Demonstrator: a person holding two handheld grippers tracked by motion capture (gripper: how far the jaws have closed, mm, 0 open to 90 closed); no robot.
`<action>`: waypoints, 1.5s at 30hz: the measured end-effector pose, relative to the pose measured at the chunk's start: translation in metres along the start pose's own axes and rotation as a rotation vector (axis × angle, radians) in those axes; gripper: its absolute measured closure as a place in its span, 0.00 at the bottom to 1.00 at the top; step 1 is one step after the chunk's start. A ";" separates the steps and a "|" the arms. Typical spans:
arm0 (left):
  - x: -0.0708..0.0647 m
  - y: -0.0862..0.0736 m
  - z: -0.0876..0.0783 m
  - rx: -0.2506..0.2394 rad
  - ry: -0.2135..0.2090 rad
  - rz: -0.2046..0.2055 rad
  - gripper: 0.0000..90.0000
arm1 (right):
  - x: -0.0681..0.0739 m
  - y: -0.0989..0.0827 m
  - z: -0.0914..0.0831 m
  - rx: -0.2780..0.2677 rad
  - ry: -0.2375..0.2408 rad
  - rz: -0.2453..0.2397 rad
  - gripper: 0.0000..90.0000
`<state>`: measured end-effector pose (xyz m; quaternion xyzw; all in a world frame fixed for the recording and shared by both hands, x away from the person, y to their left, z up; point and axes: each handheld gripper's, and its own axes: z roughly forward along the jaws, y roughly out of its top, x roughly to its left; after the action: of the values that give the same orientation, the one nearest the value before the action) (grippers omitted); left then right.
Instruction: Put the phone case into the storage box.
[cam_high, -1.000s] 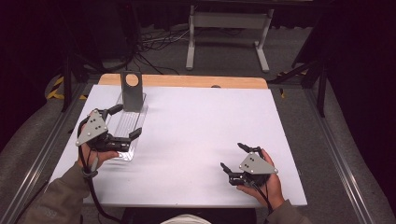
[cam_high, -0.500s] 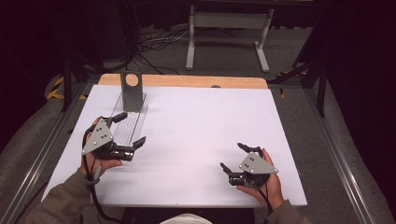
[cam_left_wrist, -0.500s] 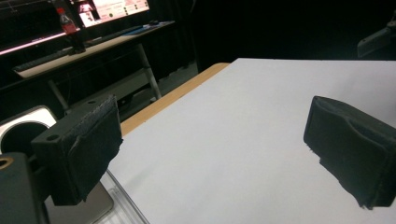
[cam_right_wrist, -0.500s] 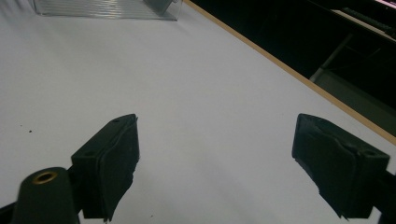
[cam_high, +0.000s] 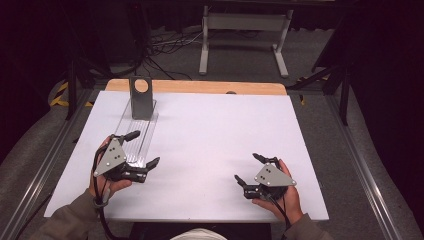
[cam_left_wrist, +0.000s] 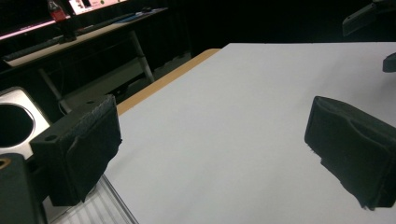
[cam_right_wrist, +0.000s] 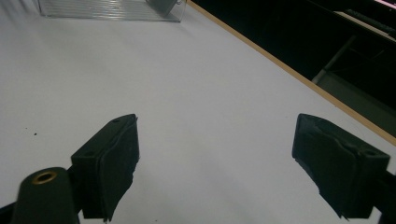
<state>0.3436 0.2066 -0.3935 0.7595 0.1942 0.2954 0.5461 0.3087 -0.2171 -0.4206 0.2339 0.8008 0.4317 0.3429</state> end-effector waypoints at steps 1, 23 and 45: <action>-0.002 -0.001 0.000 -0.001 -0.004 0.007 0.05 | 0.000 0.000 0.000 0.000 0.000 -0.002 0.17; -0.029 -0.032 0.004 0.076 -0.032 -0.040 0.04 | 0.004 -0.002 0.003 0.003 0.011 -0.012 0.17; -0.036 -0.039 0.004 0.115 -0.049 -0.046 0.06 | 0.002 -0.006 -0.007 -0.014 0.035 -0.036 0.16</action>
<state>0.3204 0.1942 -0.4395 0.7920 0.2145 0.2523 0.5129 0.3016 -0.2224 -0.4243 0.2093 0.8078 0.4351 0.3380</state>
